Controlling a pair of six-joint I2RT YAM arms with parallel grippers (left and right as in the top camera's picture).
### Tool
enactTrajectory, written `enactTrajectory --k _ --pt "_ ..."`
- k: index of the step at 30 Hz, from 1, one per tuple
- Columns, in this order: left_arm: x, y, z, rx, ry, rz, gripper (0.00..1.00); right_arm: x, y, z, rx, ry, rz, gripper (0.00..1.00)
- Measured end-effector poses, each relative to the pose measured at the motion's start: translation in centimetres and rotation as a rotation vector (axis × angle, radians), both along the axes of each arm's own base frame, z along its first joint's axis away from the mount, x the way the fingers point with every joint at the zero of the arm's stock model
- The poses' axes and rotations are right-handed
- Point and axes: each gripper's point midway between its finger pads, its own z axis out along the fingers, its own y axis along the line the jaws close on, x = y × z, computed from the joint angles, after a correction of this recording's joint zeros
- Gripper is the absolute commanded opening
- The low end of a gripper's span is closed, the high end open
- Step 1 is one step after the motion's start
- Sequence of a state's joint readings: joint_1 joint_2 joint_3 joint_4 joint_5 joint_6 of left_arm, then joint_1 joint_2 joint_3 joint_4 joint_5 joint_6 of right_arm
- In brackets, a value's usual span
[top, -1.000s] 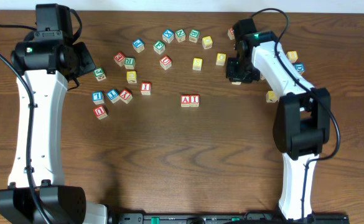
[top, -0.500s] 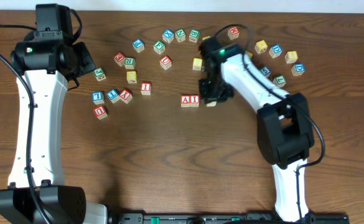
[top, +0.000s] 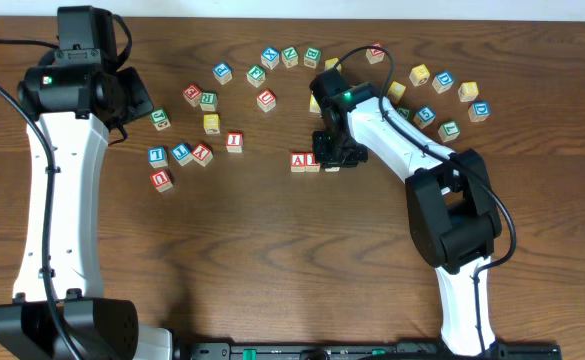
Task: Spell out AI2
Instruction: 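Carry the 2 block and set it right of the I block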
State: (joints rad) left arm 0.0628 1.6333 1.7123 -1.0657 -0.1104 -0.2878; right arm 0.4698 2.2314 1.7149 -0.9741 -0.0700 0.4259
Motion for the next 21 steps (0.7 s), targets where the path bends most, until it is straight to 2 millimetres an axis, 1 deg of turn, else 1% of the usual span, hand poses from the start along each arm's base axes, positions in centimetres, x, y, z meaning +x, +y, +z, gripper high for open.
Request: enactTrajectory --k 11,17,21 --pt "0.00 0.00 0.00 0.000 0.000 0.000 0.49 -0.17 -0.08 -0.06 -0.004 0.007 -0.003 0.31" --pt "0.00 0.00 0.00 0.000 0.000 0.000 0.49 -0.23 -0.01 -0.06 0.001 0.010 -0.003 0.30" --pt "0.00 0.00 0.00 0.000 0.000 0.000 0.49 -0.78 0.21 0.03 0.016 0.036 0.009 0.32"
